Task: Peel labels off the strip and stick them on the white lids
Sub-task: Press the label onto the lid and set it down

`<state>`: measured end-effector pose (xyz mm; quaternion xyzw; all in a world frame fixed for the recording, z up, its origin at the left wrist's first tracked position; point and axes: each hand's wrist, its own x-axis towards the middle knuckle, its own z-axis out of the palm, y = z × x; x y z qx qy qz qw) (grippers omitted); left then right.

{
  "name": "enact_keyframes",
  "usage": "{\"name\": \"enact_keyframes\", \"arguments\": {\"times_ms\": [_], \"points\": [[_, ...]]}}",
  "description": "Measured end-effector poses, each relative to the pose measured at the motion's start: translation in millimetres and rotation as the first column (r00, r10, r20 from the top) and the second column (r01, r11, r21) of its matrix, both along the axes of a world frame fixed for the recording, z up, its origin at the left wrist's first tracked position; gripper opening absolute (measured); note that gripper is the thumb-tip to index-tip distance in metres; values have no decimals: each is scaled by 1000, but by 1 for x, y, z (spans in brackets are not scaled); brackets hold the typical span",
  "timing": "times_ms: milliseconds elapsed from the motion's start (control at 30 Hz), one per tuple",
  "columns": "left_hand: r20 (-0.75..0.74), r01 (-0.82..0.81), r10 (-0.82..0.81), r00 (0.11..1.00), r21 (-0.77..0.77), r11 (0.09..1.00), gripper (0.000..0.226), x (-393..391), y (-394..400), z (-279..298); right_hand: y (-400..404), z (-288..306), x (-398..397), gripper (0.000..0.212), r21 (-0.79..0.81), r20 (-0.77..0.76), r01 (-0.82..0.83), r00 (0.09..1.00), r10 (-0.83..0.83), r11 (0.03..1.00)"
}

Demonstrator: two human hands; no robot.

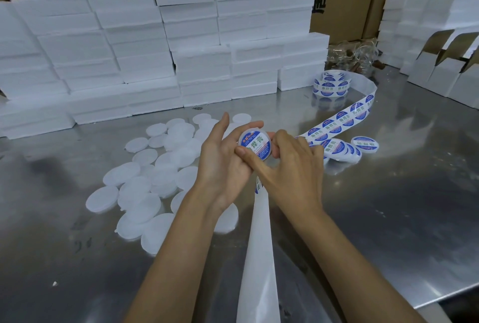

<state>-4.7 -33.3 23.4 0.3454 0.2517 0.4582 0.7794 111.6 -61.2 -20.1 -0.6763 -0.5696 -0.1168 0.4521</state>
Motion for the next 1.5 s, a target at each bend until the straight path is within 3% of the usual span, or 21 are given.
{"name": "enact_keyframes", "arguments": {"times_ms": [367,467,667,800,900,1000,1100,1200,1367,1500], "points": [[26,-22,23,999,-48,999,45,5,-1,0,6,-6,4,35,18,-42,-76,996,77,997],[26,-38,40,999,-43,998,48,7,-2,1,5,-5,4,43,27,-82,-87,993,89,996],[-39,41,-40,998,42,998,55,16,-7,2,4,0,0,66,-30,-111,70,991,-73,997],[-2,89,-89,996,68,994,55,17,-8,1,4,-1,3,65,51,-214,6,977,5,999],[1,83,-84,996,101,991,41,17,-7,0,7,-3,4,66,38,-275,-31,961,41,999],[-74,77,-66,995,162,984,35,17,-5,-3,8,-4,5,63,16,-327,-41,944,44,999],[-267,69,19,963,317,946,35,16,-5,-5,11,-4,7,66,16,-437,-66,897,66,998],[-500,65,282,819,569,820,36,12,-4,-8,13,-4,10,65,69,-612,-132,777,146,989],[-439,-41,374,817,602,797,35,5,1,-11,11,-1,9,55,115,-625,-260,732,273,959],[-392,-169,456,799,581,796,26,3,4,-12,11,1,6,51,93,-571,-334,754,325,938]]}}
